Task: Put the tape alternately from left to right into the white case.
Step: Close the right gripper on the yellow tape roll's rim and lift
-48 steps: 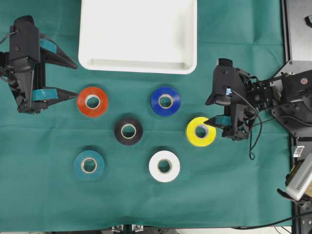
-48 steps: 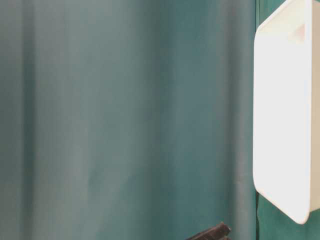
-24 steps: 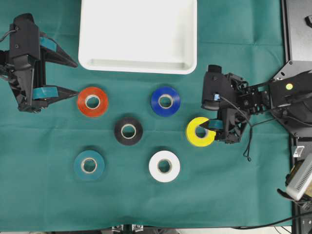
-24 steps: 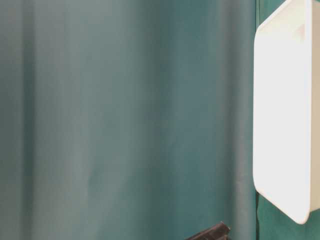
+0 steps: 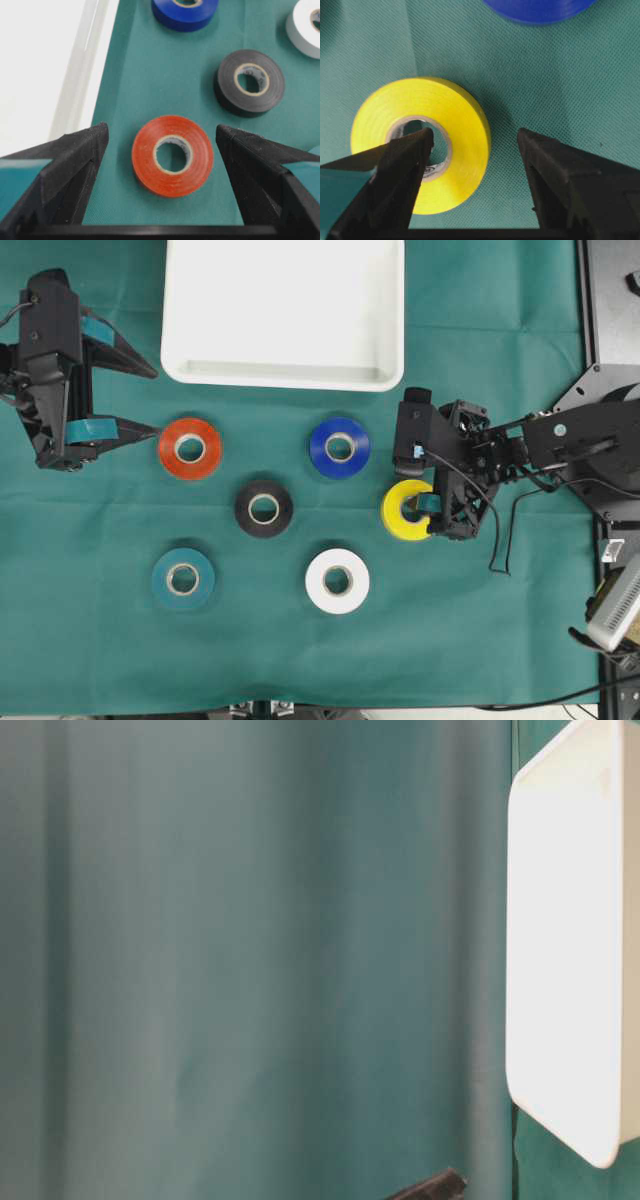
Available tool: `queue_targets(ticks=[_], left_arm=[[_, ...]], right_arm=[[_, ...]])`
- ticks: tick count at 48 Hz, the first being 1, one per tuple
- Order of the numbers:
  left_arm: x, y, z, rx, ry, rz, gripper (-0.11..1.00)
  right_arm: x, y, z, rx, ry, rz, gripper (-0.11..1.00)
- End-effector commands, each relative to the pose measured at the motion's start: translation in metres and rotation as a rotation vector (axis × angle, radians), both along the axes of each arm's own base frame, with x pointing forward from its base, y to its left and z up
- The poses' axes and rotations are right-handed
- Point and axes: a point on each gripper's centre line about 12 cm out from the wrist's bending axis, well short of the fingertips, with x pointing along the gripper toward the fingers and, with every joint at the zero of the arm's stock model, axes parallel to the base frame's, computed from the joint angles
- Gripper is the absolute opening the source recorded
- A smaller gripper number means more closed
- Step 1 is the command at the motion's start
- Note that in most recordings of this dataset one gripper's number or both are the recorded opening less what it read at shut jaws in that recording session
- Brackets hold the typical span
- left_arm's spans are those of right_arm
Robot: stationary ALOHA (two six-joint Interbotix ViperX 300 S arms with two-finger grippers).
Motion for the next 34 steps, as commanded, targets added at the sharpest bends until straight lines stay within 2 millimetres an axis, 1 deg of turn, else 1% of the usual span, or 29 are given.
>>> queue_targets(ticks=[1,10,18,25,28,30,32,34], left_arm=[[0.0014,0.0009,0.005,-0.001,-0.018,0.004,0.75],[0.0011,0.0009,0.0044,-0.001,-0.017,0.004,0.75],[0.0001,0.0009,0.0028,0.0,-0.012,0.003,0.75],[-0.0002,0.0009,0.0022,0.0,-0.011,0.003,0.75],[0.0001,0.0009,0.0028,0.0,-0.012,0.003,0.75],[-0.0002,0.0009,0.0022,0.0,-0.011,0.003,0.75],[0.0001,0.0009,0.0028,0.0,-0.012,0.003,0.75],[0.0001,0.0009,0.0028,0.0,-0.012,0.003,0.75]], right_arm=[[0.0049,0.0023,0.0009,0.003,-0.007,0.002,0.8],[0.0059,0.0025,-0.004,0.007,0.008,-0.012,0.8],[0.0065,0.0026,-0.0035,0.01,0.005,-0.017,0.78],[0.0085,0.003,-0.002,0.011,-0.001,-0.017,0.75],[0.01,0.0033,-0.0008,0.012,-0.005,-0.017,0.71],[0.0103,0.0034,-0.0001,0.012,-0.007,-0.017,0.66],[0.0113,0.0036,0.0012,0.013,-0.011,-0.017,0.59],[0.0129,0.0039,0.0032,0.015,-0.019,-0.017,0.48]])
